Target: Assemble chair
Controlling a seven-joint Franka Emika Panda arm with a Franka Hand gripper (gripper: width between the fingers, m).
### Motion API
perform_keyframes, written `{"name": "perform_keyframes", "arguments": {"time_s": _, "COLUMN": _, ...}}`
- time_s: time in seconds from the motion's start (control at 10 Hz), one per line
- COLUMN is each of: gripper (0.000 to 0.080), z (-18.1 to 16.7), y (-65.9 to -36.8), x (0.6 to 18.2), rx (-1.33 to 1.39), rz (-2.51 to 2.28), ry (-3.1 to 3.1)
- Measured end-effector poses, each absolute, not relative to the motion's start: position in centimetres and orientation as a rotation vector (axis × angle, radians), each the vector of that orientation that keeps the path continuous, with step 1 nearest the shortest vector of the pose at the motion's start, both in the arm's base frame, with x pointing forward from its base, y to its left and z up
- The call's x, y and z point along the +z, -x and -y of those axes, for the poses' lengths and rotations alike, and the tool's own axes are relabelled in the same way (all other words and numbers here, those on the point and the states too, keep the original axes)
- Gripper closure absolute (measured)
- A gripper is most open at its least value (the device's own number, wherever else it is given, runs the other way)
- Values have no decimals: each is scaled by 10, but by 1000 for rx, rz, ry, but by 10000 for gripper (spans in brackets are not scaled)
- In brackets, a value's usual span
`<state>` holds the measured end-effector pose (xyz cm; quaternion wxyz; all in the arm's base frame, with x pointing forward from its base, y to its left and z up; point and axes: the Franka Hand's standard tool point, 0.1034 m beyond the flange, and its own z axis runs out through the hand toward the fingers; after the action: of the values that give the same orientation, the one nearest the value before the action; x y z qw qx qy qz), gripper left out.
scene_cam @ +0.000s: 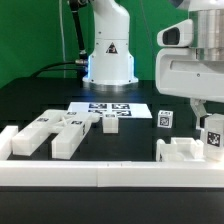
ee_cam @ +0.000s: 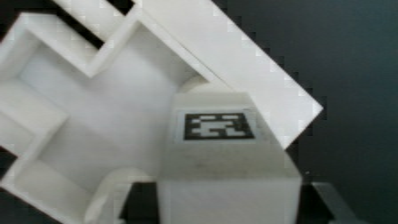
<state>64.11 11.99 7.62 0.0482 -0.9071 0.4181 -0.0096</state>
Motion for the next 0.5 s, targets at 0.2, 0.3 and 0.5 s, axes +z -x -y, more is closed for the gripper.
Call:
{"name": "perform_keyframes", "arguments": {"time_s": 0.2, "gripper": 509, "z": -119, "y": -641, "x": 76, "rx": -6, "rz": -1473, "ry": 2656}}
{"name": "perform_keyframes", "arguments": {"time_s": 0.3, "gripper": 509, "z": -119, "y": -641, "x": 76, "rx": -2, "rz": -1523, "ry": 2627}}
{"name": "perform_keyframes", "arguments": {"time_s": 0.5, "gripper": 509, "z": -118, "y": -640, "x": 75, "rx": 17, "rz": -1733, "ry": 2493}}
